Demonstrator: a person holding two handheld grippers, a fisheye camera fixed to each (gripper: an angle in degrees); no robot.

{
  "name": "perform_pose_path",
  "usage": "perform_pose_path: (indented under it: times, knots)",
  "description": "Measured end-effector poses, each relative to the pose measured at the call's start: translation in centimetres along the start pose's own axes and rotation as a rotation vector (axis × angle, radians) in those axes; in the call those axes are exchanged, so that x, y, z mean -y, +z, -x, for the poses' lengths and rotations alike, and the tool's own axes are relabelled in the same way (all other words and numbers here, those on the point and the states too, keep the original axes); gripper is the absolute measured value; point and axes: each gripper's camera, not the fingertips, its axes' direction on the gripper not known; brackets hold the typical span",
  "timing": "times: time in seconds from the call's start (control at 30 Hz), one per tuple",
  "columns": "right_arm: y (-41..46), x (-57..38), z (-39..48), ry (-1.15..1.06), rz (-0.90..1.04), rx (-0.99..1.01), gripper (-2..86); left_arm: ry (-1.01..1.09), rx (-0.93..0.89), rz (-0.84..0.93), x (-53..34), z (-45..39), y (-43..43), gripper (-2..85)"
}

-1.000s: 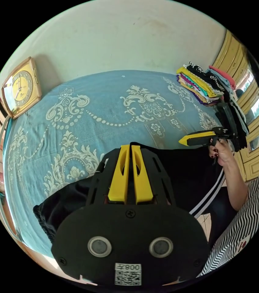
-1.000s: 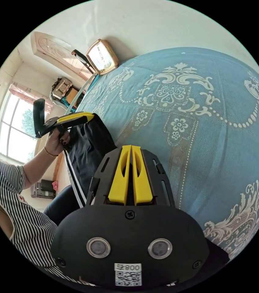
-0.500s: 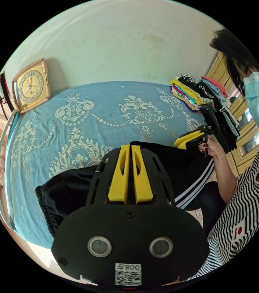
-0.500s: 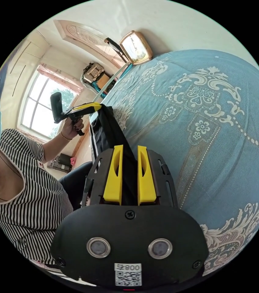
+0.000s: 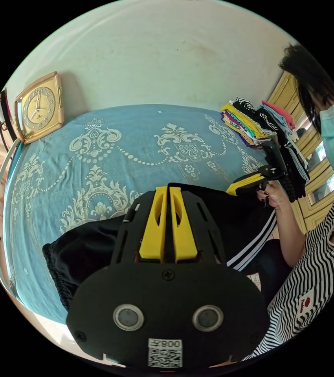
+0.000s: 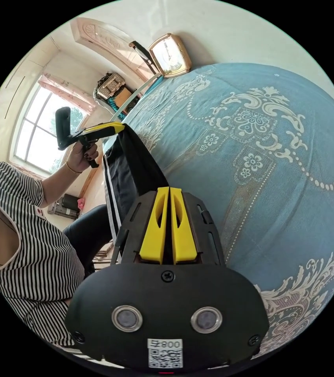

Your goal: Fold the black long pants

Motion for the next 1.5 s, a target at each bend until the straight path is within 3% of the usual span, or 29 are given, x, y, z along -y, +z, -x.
perform_pose_path:
  times: [0.57,0.73,0.8,0.97,1.1,1.37,1.43,1.5]
  knots:
    - [0.6,-0.2,-0.9,0.235,-0.100,-0.175,0.1,-0.111,-0.011,0.178,3.6,5.5,6.1,1.1]
    - [0.2,-0.3,0.8,0.066,-0.246,0.071,0.1,-0.091,-0.019,0.068,3.1,5.6,2.5,0.6]
    - [1.6,0.5,1.6,0.002,-0.173,0.141,0.1,-0.049,-0.041,0.047,2.3,4.9,1.4,0.4]
    - [5.7,1.7,3.1,0.015,0.070,-0.145,0.1,0.002,0.047,0.224,1.0,4.8,4.2,0.2]
    - [6.2,1.4,2.8,0.056,0.038,-0.098,0.1,-0.066,0.001,0.203,0.6,6.4,3.3,0.2]
    - [5.5,0.8,4.8,0.017,-0.106,-0.097,0.0,-0.226,0.163,0.125,-5.6,9.5,-3.6,0.2]
    - [6.9,1.0,5.2,0.000,-0.036,-0.061,0.1,-0.288,0.163,0.209,-7.2,11.2,-2.8,0.2]
    - [8.5,1.1,5.3,0.004,0.044,-0.102,0.0,-0.329,0.123,0.178,-8.3,12.2,-3.2,0.1]
